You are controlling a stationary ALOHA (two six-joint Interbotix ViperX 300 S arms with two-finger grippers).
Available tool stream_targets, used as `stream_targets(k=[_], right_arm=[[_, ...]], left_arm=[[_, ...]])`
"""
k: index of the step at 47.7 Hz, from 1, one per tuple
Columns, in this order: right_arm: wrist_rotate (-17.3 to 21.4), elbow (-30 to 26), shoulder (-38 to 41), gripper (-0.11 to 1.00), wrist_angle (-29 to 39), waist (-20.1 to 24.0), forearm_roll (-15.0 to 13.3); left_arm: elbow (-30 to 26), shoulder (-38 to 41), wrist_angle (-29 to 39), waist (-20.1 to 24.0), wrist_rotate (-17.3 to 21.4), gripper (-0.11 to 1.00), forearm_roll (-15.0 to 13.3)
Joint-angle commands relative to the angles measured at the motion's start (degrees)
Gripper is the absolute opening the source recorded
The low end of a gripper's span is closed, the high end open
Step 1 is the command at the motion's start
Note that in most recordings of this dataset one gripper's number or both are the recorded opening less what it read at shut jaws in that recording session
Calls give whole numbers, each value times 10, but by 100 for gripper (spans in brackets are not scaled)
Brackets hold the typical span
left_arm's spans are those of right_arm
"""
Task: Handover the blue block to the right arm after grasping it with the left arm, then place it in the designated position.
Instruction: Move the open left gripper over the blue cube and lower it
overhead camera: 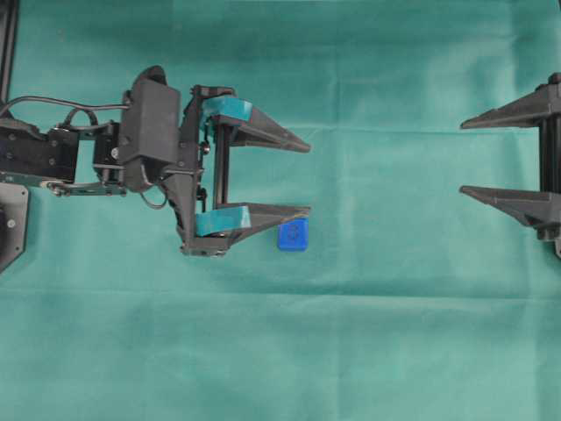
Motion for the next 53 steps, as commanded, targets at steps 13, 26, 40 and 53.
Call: stream_targets(k=[13,26,40,53], right_arm=[[0,-16,4,94,-7,-2,1],[0,-16,4,94,-5,-2,1],[0,-16,4,94,-4,-2,1],[0,-17,9,94,-3,-1,1]], left_arm=[[-23,-4,39,-1,-4,100,0],[-80,17,178,-1,-4,100,0],[-165,58,373,-2,-6,100,0],[-231,86,511,-4,-8,100,0]])
